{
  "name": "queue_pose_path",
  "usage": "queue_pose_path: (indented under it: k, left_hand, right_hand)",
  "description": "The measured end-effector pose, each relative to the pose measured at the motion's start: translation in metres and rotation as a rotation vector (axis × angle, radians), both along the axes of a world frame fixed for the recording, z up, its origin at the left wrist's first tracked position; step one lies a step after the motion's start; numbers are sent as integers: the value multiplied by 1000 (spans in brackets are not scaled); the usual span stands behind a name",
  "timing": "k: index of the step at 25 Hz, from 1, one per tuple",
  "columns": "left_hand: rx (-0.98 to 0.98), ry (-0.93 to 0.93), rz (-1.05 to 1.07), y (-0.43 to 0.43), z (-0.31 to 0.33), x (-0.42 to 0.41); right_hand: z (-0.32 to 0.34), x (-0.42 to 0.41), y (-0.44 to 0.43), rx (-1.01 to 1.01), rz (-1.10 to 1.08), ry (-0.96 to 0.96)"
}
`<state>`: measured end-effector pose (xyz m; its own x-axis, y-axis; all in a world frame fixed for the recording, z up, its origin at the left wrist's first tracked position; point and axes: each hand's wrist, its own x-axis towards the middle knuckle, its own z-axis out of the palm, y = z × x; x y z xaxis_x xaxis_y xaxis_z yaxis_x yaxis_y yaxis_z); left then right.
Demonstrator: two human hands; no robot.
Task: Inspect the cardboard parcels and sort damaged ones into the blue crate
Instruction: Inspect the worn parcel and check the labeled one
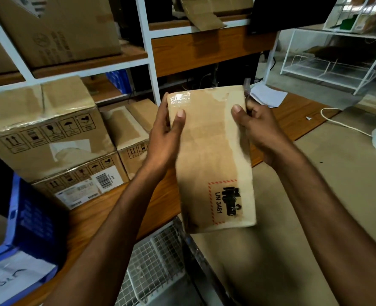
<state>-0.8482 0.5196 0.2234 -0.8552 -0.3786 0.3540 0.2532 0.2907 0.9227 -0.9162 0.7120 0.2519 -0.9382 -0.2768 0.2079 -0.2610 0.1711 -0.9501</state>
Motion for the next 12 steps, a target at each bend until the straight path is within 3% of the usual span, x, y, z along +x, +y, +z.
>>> queue_pose_path:
  k: [6,9,12]
  left_hand:
    - [26,-6,-21,3,-4,-2]
    - [-4,0,43,3,-5,-3]
    - [-30,-2,56,2,-4,2]
  right_hand:
    - [-12,7,-1,30,-8,41]
    - [-18,5,-6,78,-121,165]
    - [-15,6,-10,71,-65,110]
